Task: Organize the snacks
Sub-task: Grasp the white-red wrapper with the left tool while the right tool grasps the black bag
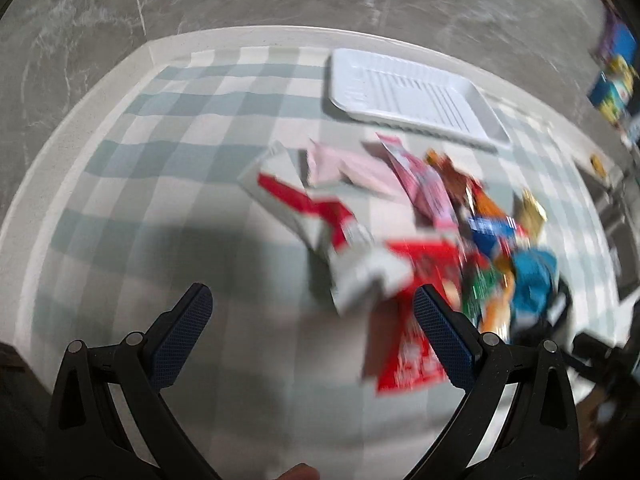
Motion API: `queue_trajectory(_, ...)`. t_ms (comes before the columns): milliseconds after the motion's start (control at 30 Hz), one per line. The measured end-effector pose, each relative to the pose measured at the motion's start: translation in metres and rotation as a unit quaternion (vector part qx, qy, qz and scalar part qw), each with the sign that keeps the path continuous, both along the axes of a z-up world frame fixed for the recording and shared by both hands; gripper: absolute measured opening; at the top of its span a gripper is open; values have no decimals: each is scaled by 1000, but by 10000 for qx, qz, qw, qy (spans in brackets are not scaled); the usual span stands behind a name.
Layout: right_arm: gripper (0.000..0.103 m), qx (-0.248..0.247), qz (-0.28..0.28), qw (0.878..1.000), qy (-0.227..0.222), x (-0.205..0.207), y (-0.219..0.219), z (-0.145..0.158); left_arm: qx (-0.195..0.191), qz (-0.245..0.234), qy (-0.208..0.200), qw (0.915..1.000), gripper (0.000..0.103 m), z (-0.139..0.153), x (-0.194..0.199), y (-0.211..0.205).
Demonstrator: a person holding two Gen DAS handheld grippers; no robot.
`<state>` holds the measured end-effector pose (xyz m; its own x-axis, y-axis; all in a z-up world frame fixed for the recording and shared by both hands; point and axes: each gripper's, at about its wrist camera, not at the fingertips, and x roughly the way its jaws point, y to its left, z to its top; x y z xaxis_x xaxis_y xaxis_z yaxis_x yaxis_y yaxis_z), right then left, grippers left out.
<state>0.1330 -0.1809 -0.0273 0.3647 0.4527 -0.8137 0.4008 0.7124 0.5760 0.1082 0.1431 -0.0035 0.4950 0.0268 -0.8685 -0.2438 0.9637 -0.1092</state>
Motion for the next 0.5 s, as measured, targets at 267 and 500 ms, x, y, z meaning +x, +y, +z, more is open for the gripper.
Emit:
queue_trajectory(267,96,385,-701,9966,173,17,-10,-10,-486,65,489,9976,100,-31,72,31)
queue_trajectory(500,76,369,-1018,9937,296,19,-17,-12,-650,10,831,9944,96,-61,102,31)
